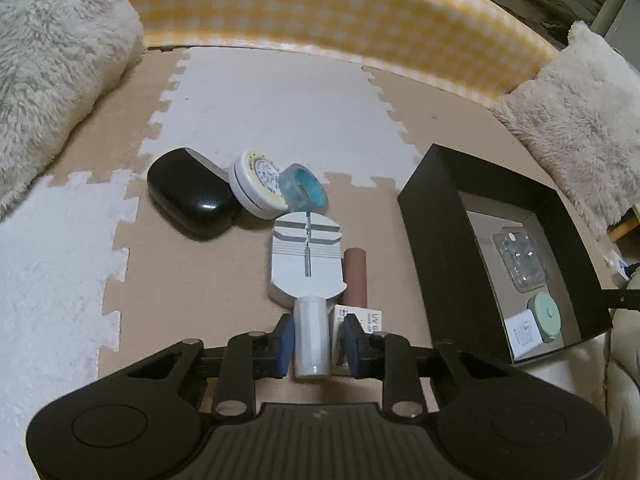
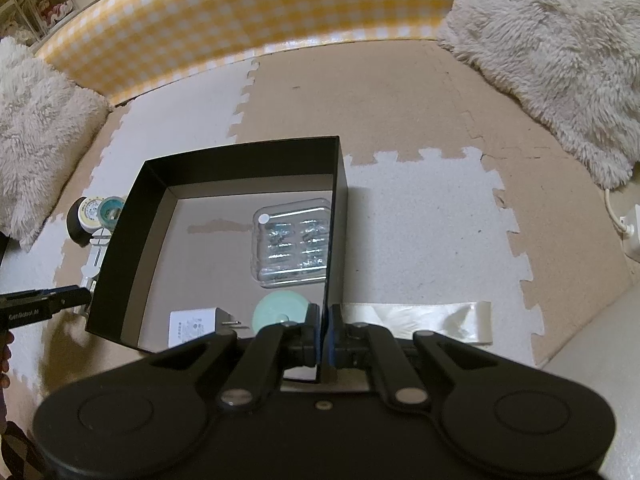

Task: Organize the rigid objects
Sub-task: 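Return the left gripper and grasp the white watch tool, then carry the watch tool into the black box and open the left gripper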

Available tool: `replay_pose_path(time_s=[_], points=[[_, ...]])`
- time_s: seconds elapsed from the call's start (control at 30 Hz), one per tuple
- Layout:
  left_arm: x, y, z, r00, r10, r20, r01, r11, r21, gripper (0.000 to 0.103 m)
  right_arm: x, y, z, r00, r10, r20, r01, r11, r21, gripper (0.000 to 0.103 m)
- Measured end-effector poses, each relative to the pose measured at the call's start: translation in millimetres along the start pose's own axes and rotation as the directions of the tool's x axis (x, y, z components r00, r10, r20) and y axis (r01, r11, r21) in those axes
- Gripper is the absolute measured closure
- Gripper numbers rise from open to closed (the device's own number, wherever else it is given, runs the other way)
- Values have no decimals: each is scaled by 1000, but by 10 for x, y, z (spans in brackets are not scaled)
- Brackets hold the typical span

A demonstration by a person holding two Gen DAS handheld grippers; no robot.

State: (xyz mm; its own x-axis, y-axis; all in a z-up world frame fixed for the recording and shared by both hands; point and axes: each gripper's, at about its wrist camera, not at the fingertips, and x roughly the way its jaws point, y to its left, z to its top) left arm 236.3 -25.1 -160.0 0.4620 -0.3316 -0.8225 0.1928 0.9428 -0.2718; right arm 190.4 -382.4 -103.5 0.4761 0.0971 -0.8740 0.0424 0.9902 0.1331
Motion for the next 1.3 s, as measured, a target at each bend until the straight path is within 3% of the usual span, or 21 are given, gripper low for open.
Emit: replay_pose_path(time_s=[0.03,0.27,0.37,0.53,0.7,0.8,1.07,1.3], points=[[-12,8,-1,1000,8,-5,-8,1000,2,84,0,1,0,1000,0,0,0,1000,1,98],[-161,8,-160,989,68,-132,-59,995,76,85,5,-6,0,1000,3,0,-3,1000,3,98],[-245,-26,-246,986,78,-149,-63,993,102,84,7,-6,1,1000,5,0,-5,1000,4,98],[-180,-63,-240,988,86,-131,-73,992,105,76,6,-5,-2,1000,3,0,-3,1000,2,98],[-45,-56,-217,986,104,-130,-95,993,70,77,6,-3,-4,1000,2,0,-2,1000,1,98],[-39,-46,-226,986,109,-123,-102,993,66,82,7,-5,-5,1000,3,0,-3,1000,1,98],[-236,-95,-177,994,102,-25,-101,993,67,82,7,-4,-5,1000,3,-1,-3,1000,2,98],[-358,-93,-125,997,75,17,-76,997,28,82,7,-3,-6,1000,2,-1,-2,1000,0,98]])
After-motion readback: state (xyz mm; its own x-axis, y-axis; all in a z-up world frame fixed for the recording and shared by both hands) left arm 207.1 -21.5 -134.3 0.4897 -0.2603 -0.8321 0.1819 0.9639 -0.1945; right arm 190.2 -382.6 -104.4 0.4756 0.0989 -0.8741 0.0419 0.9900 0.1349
